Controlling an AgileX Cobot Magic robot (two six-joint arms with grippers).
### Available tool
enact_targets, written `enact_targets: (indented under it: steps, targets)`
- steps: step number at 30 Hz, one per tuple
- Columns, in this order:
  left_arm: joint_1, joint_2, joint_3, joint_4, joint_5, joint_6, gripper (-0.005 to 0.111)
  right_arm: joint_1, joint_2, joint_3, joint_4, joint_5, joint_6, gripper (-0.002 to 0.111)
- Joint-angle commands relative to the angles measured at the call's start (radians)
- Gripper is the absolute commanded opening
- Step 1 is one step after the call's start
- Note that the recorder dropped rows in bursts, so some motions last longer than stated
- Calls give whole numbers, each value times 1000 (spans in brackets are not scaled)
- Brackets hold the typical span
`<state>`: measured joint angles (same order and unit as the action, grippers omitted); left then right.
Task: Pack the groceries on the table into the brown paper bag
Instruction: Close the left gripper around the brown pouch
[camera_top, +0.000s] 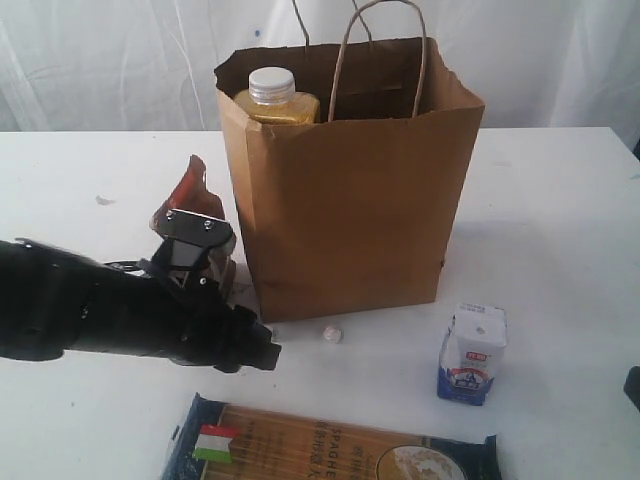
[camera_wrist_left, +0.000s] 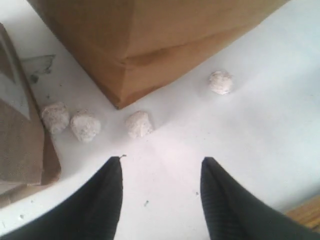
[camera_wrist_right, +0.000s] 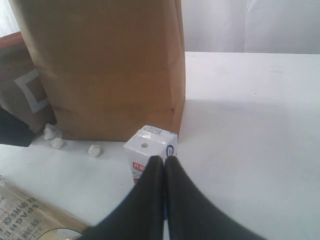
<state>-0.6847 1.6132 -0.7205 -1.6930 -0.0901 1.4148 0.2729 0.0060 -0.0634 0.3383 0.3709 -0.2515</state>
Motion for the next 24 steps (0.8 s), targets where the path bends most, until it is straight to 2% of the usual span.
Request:
enact_targets:
  steps: [1, 9, 12, 14, 19, 24]
  targets:
    - [-4, -110, 65, -39, 52, -7, 52, -4, -6, 5, 3, -5, 1, 0]
    - [-4, -319, 92, -42, 237, -16, 52, -4, -6, 5, 3, -5, 1, 0]
    - [-4, -414, 92, -42, 244, -33, 52, -4, -6, 5, 3, -5, 1, 0]
    - [-4, -468, 92, -42, 218, -33, 52, -4, -6, 5, 3, -5, 1, 0]
    - [-4, -629, 92, -42, 14, -29, 52, -4, -6, 5, 3, -5, 1, 0]
    - [-4, -718, 92, -42, -119, 15, 52, -4, -6, 5, 3, -5, 1, 0]
